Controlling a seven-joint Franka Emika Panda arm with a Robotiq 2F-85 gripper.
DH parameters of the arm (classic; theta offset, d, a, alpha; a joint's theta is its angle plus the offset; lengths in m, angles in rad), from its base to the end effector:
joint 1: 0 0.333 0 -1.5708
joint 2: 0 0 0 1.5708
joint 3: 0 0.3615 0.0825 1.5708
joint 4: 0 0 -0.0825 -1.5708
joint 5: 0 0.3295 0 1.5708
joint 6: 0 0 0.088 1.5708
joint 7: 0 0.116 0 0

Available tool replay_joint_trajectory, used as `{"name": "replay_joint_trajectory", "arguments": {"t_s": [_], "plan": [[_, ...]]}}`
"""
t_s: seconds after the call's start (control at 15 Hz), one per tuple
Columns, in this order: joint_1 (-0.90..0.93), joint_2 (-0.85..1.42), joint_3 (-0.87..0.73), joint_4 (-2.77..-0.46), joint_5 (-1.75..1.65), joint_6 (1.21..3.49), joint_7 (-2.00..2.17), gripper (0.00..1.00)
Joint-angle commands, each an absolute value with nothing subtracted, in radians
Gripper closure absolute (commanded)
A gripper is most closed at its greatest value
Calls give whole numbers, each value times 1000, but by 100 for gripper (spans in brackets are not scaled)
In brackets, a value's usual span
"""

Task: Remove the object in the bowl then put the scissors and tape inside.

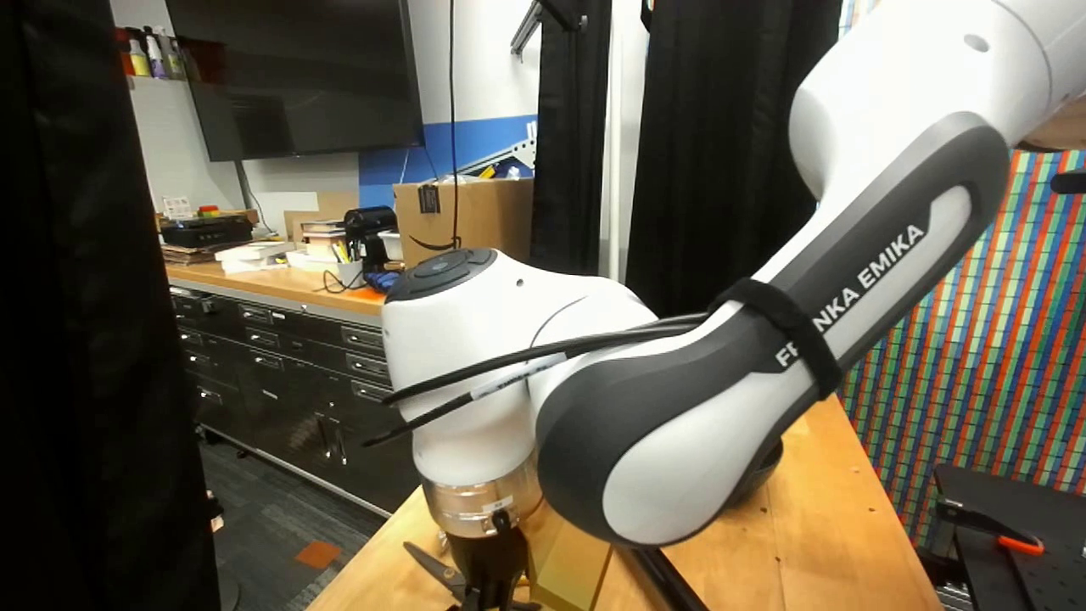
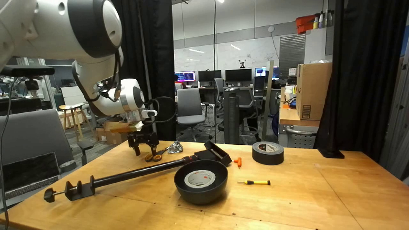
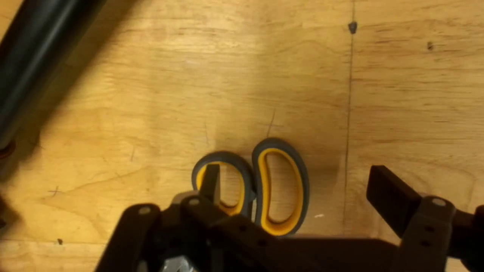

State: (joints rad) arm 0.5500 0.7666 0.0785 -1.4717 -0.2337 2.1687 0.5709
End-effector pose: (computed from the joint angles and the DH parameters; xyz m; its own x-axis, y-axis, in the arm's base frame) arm 0.5800 0.3931 0.2767 0.9845 0.1754 0.0084 0.1723 -0.9739 0.1478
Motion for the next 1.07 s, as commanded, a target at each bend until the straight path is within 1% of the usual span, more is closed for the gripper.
{"name": "replay_joint_trajectory", "arguments": {"t_s": [0.0,1.0], "plan": [[552,799,60,-1411,-247,2143,527,0],[514,848,68,-1391,-214,2161,434,0]]}}
